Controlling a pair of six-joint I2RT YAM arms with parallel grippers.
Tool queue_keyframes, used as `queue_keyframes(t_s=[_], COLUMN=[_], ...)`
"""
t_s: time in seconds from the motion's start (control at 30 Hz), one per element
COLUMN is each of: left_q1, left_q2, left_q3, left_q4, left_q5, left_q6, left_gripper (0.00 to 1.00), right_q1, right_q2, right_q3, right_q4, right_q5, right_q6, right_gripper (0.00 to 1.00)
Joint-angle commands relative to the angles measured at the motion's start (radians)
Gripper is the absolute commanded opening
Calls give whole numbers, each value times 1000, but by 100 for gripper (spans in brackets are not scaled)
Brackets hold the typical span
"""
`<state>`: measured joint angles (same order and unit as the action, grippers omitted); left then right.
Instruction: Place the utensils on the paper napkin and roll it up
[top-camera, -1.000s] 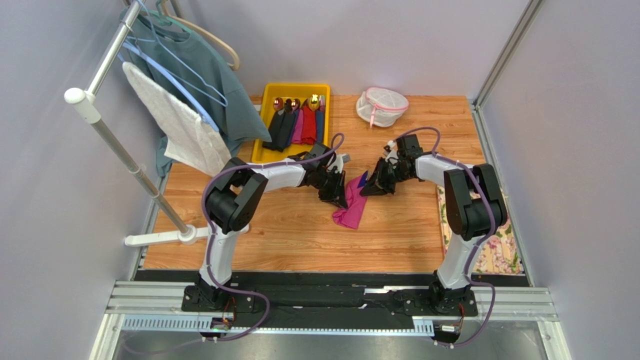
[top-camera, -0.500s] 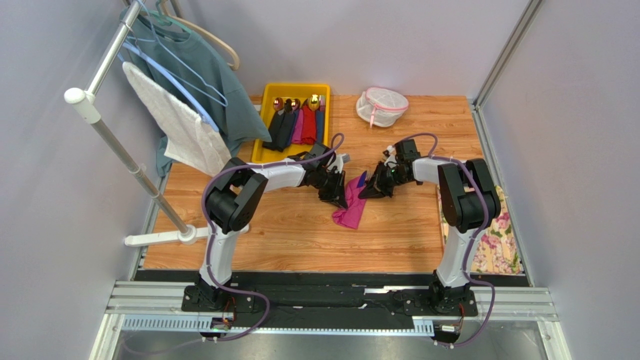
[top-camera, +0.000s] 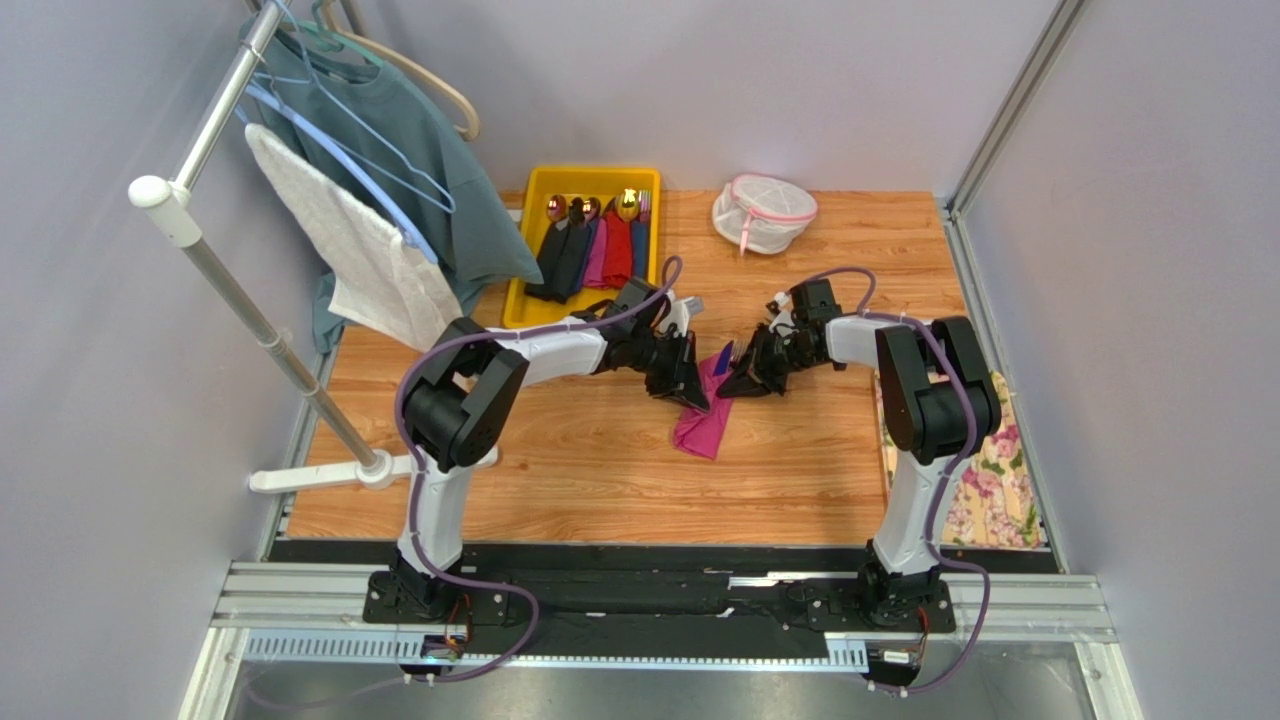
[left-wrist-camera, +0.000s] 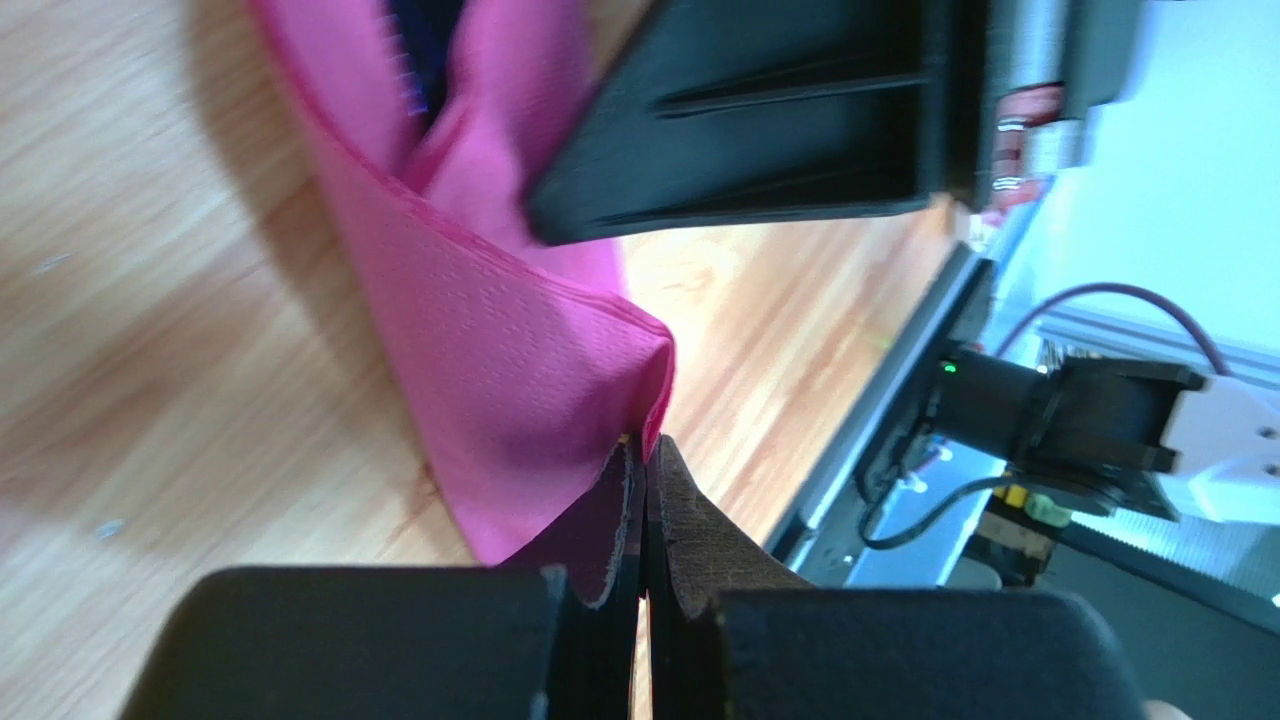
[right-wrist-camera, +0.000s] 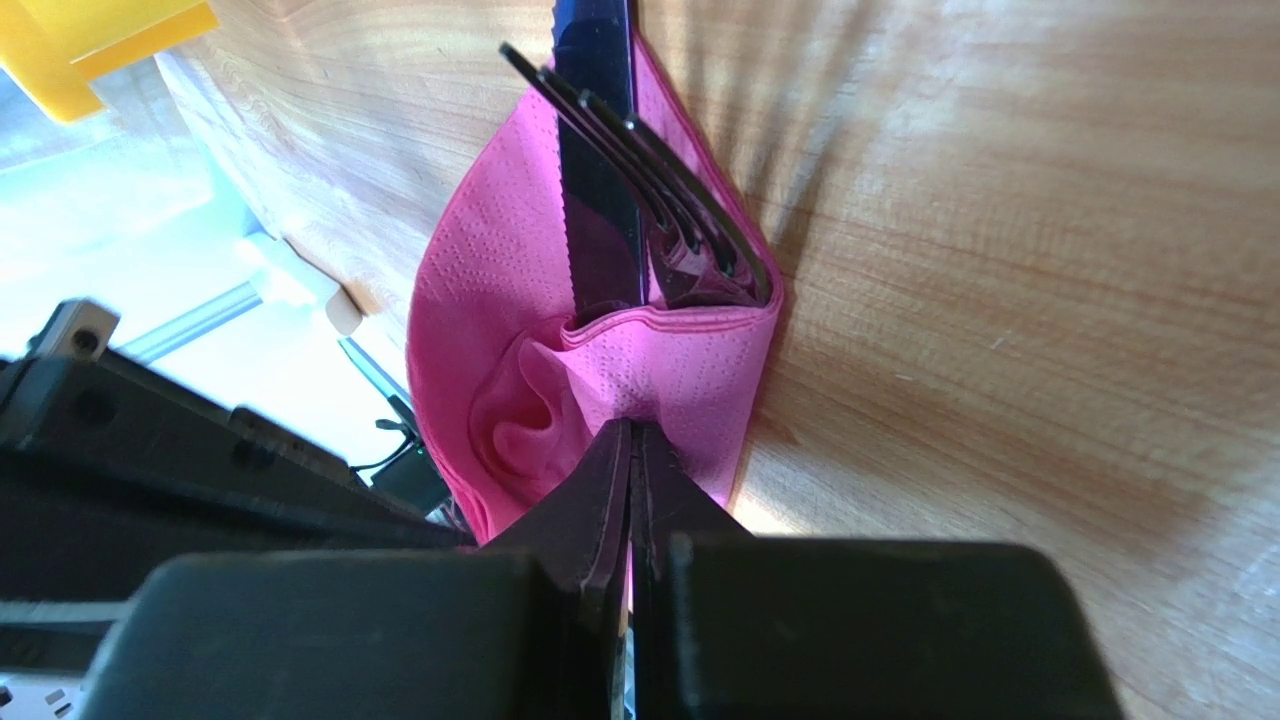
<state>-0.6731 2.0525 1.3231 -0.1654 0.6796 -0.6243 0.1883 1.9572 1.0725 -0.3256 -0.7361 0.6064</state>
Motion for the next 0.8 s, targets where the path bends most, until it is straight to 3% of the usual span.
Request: queue_keyframes(t_s=[0.0, 0.3, 0.77], left_q1=[-19, -55, -75], left_q2=[-31, 41, 129], left_q3=[11, 19, -7], left_q4=[101, 263, 351], left_q5=[70, 98, 81], left_q6=[-61, -159, -204], left_gripper=[0, 0, 0], right_q1=[7, 10, 16], right_q2=[35, 37, 32], right_q3=[-11, -17, -20], right_q4=[-20, -18, -13], right_q5=[121, 119, 126], right_q6=[-16, -14, -14], right_gripper=[0, 0, 0])
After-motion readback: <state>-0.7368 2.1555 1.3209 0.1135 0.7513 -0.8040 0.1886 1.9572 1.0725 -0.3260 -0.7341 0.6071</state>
